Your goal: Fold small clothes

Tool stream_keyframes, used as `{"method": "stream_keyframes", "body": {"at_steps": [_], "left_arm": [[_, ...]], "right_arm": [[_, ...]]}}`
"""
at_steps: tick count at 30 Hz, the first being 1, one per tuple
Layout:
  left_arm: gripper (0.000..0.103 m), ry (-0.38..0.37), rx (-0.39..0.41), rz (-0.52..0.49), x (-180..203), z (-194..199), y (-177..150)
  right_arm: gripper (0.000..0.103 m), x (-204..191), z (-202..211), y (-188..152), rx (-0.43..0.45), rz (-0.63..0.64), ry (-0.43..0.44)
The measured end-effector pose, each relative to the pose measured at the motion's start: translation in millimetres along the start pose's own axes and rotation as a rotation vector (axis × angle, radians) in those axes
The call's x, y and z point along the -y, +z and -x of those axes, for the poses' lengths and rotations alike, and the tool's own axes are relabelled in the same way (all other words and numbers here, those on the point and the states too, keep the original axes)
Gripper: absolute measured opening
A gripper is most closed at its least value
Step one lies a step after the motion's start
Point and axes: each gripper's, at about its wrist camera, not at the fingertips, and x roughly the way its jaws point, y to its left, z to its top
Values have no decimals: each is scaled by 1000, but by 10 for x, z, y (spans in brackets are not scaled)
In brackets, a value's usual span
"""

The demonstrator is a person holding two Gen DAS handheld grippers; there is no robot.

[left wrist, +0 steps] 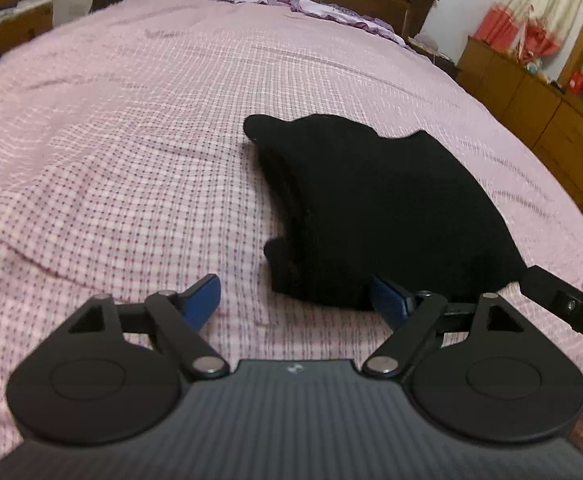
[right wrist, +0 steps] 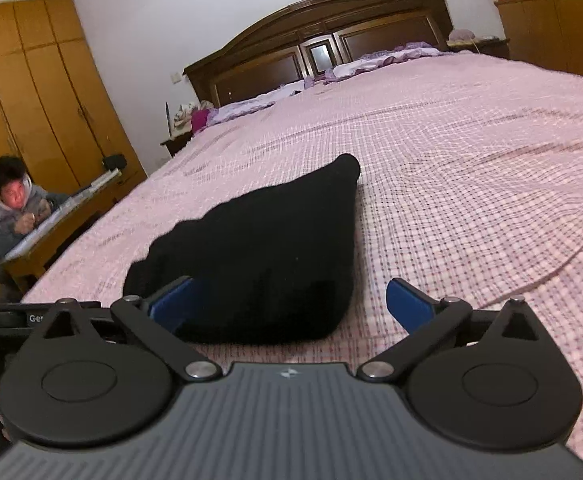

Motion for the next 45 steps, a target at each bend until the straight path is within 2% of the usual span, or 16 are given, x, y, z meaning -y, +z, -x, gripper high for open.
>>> {"method": "stream_keyframes", "body": {"at_steps": [3,6,12,28,45], "left_arm": [[84,23,26,-46,138,30,-100],[84,50,60,-79,237,-10,-233],[84,76,23,-90,310,-157,-393],[84,119,14,-104,324,-252,-484],[83,123,23,-116,320,-262,-504]], "right_arm": [[103,-59,19,-113,-5,65,-45],[103,-76,-116,-224,-109,103,-84],[103,-10,-240,-422,-144,57,-160],[103,72,-336,-532,-161,32,-150],[103,82,-356,-543,-160,27,-150]]}}
